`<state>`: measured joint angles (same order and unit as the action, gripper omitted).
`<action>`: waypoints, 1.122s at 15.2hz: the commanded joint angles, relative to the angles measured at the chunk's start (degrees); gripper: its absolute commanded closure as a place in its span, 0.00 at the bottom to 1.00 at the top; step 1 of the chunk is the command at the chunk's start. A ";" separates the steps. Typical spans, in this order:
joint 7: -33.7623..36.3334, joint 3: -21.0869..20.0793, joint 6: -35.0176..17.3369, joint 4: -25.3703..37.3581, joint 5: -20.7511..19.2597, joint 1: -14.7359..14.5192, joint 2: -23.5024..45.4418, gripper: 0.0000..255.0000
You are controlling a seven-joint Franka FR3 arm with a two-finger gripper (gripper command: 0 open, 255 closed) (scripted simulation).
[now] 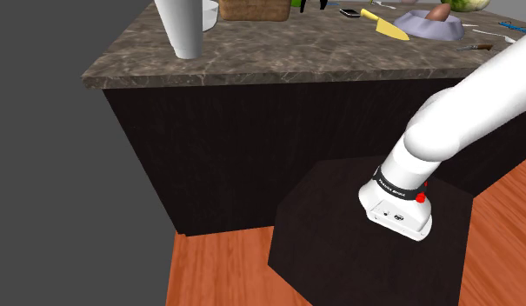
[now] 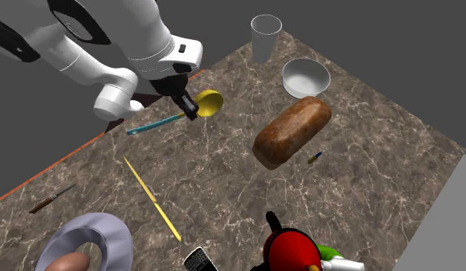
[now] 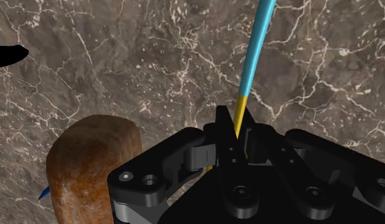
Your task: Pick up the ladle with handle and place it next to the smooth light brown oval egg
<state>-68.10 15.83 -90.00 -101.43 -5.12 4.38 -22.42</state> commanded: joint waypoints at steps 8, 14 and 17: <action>-8.55 5.44 3.33 -6.62 -4.21 3.76 -10.94 1.00; -15.01 9.85 6.07 -7.99 -7.49 6.20 -16.07 1.00; -18.50 12.34 7.50 -7.79 -9.24 7.26 -17.97 1.00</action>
<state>-85.39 27.30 -82.74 -109.08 -13.78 11.31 -39.80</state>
